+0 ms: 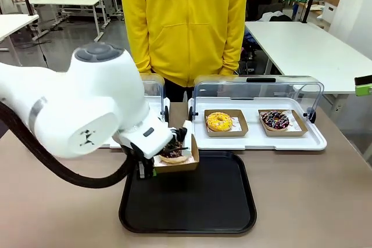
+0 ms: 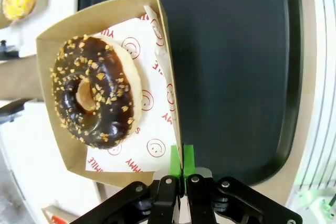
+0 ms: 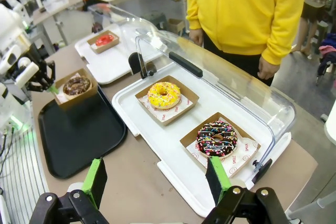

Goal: Move the second donut from the left to the tray.
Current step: Pick up the Paper togo box containing the Donut indicated by the person and place it on the Handle tray.

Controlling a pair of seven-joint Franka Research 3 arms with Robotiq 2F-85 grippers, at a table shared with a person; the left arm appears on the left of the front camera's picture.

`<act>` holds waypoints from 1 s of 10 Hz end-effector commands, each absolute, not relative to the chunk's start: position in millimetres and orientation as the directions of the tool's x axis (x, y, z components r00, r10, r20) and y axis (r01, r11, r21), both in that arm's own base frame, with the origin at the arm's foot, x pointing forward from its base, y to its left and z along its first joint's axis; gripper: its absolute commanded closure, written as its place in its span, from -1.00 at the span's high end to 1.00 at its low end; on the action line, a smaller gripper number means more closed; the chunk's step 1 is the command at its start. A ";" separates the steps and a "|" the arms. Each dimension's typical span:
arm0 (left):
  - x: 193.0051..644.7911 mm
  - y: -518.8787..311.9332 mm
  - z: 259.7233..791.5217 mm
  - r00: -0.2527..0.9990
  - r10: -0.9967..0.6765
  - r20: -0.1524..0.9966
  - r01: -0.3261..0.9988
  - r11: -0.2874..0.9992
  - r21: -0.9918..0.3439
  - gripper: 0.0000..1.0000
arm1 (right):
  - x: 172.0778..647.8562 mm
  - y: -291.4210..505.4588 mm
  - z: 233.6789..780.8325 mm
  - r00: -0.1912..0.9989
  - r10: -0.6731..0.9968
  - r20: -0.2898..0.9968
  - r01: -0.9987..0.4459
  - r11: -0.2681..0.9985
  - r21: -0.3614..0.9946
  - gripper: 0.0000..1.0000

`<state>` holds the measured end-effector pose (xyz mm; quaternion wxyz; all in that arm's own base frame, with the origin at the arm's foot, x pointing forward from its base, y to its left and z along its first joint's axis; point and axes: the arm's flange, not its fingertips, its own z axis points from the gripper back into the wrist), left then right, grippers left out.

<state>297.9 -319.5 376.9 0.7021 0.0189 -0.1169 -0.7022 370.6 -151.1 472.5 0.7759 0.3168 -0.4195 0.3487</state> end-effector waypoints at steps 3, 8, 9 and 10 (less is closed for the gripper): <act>275.4 -346.2 348.5 -0.071 -0.988 0.137 0.979 -0.042 0.200 -0.96 | 374.7 -151.2 473.7 0.367 0.263 0.892 -0.818 0.548 0.175 1.00; 264.5 -354.2 322.0 -0.078 -0.990 0.121 0.988 -0.061 0.142 -0.96 | 374.7 -151.2 473.7 0.367 0.263 0.892 -0.818 0.548 0.175 1.00; 263.6 -356.9 318.8 -0.080 -0.991 0.110 0.988 -0.065 0.139 -0.96 | 374.7 -151.2 473.7 0.367 0.263 0.892 -0.818 0.548 0.175 1.00; 265.2 -357.8 315.6 -0.086 -0.991 0.107 0.990 -0.073 0.123 -0.96 | 374.7 -151.2 473.7 0.367 0.263 0.892 -0.818 0.548 0.175 1.00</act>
